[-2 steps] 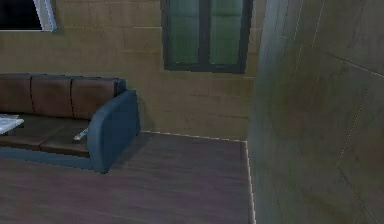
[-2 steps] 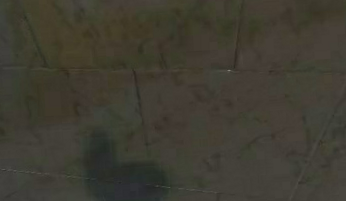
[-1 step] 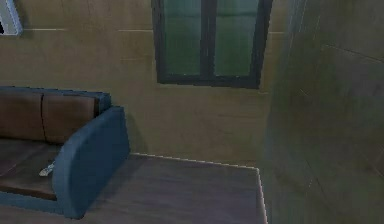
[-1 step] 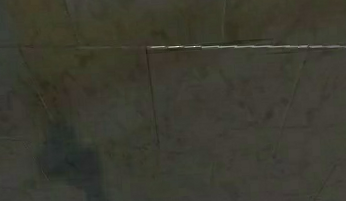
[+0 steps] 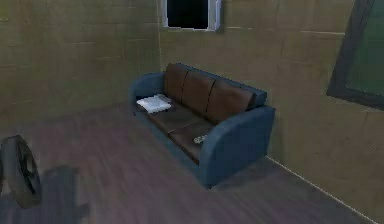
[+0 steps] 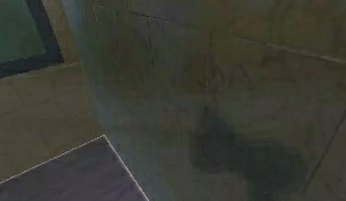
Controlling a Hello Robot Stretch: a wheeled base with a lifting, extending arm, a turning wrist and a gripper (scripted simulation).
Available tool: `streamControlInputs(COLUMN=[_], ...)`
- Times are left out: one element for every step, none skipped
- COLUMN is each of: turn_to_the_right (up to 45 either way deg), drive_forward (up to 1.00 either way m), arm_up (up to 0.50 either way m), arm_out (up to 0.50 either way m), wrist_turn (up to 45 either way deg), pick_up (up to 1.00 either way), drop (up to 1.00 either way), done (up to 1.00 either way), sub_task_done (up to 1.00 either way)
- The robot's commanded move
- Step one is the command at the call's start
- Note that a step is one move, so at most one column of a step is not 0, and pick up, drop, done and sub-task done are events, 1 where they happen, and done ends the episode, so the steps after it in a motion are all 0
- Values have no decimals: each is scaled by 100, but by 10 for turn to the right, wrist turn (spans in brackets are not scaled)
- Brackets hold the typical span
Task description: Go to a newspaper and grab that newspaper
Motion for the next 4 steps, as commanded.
streamControlInputs(turn_to_the_right=[-240, 0, 0, -30], drive_forward=[0, 100, 100, 0], arm_up=[0, 0, 0, 0], arm_out=[0, 0, 0, 0], wrist_turn=[0, 0, 0, 0], pick_up=[0, 0, 0, 0], drop=[0, 0, 0, 0], done=[0, 0, 0, 0], sub_task_done=[0, 0, 0, 0])
